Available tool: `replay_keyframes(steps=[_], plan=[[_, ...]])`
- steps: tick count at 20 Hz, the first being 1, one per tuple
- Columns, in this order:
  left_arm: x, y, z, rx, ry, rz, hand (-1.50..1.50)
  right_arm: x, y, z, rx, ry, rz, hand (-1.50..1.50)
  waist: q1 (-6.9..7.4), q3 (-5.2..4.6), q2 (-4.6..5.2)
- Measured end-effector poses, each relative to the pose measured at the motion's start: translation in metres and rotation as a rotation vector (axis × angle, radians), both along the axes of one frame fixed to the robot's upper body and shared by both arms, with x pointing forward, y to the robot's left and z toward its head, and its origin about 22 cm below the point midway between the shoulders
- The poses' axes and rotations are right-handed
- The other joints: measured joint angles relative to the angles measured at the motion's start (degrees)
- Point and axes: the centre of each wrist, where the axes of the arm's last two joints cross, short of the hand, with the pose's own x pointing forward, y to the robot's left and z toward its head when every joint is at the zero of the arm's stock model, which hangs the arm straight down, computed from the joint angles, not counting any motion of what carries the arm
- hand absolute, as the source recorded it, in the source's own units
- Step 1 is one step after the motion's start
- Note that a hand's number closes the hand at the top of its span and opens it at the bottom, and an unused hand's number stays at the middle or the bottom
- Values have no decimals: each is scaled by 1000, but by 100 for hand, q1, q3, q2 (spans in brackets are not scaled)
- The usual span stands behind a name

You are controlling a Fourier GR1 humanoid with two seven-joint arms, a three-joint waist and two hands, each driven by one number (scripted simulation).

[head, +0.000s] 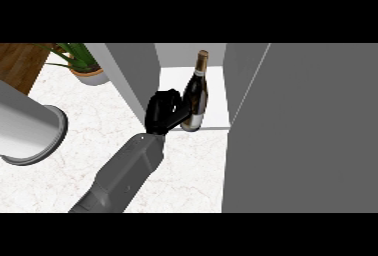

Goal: Pick up the wine, place it into the cabinet and close the cabinet

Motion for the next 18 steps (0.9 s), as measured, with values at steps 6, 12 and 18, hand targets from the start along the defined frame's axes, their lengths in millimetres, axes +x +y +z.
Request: replay_keyframes(steps=[6, 12, 18], plan=[[13, -2, 10, -22, -2, 4, 150, 1, -3, -1, -5, 4, 6, -150, -25, 0, 11], [24, -5, 20, -30, 3, 15, 150, 8, -2, 0, 1, -8, 12, -150, -52, 1, 20], [33, -2, 25, 12, 38, 46, 150, 13, 0, -1, -4, -9, 15, -150, -93, -1, 37]])
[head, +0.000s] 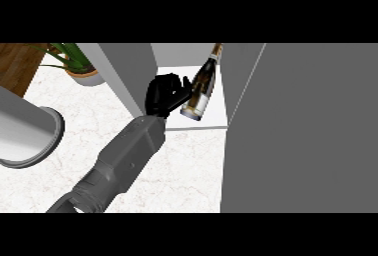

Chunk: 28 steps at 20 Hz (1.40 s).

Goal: Pick up the wine, place it into the cabinet and close the cabinet

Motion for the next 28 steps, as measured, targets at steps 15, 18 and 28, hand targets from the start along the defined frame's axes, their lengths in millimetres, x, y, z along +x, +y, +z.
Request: replay_keyframes(steps=[15, 18, 28], plan=[[-1, 18, -16, 6, -33, 95, -150, 0, 6, 8, -10, -11, 22, -150, -82, -19, 54], [-1, 18, -15, 12, -67, 95, -150, -2, 6, 8, -12, -15, 14, -150, -74, -36, 69], [-3, 10, -12, 6, -155, 15, -150, -5, 5, 6, -18, -15, -15, -150, 61, -76, 68]])
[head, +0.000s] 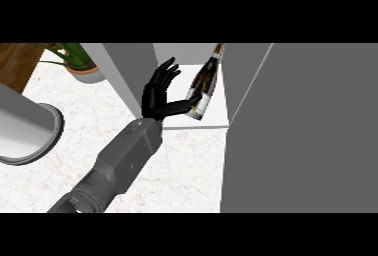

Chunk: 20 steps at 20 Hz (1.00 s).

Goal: Pick up the wine, place it into the cabinet and close the cabinet

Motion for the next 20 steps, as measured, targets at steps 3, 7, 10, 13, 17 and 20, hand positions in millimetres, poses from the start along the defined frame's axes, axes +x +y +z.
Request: replay_keyframes(steps=[3, 7, 10, 13, 17, 20], plan=[[-2, -3, 1, -4, -6, -15, -150, -1, 4, -1, -3, 12, -3, -150, 46, -1, -14], [-10, -8, -2, 2, -30, -59, -150, -3, 5, 0, -8, 19, -5, -150, 139, 26, -82], [-19, -12, 0, 5, -42, -91, -150, -9, 1, 0, -10, 19, -10, -150, 233, 49, -141], [-29, -13, 7, 14, -45, -141, -150, -9, -1, -3, -8, 21, -14, -150, 314, 65, -181], [-51, -2, 17, 18, -55, -202, -150, -8, 1, -2, -7, 16, -27, -150, 382, 79, -208], [-73, 8, 30, 18, -72, -217, -150, -4, 2, 0, -1, 15, -24, -150, 387, 83, -205]])
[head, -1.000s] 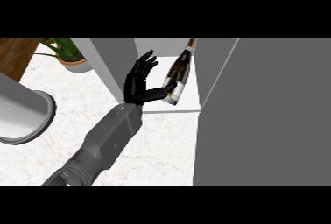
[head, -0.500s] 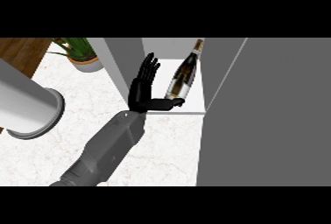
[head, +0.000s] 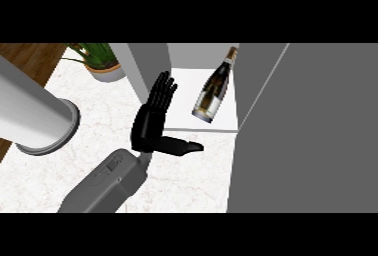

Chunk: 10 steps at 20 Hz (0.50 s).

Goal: Pick up the wine, place it into the cabinet and close the cabinet

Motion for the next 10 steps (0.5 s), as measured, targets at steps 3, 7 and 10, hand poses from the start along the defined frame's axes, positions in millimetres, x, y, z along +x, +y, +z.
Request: replay_keyframes(steps=[3, 7, 10], plan=[[-22, 10, 20, -6, -8, -13, -150, 0, 4, 4, -5, -3, -1, -150, -20, 1, 7], [-55, 25, 41, -14, -9, -19, -150, -6, 6, 6, -14, -7, 21, -150, -79, 1, 25], [-76, 36, 54, -23, -17, -9, -150, -3, 9, 7, -45, 0, 43, 150, -107, 0, 38]])
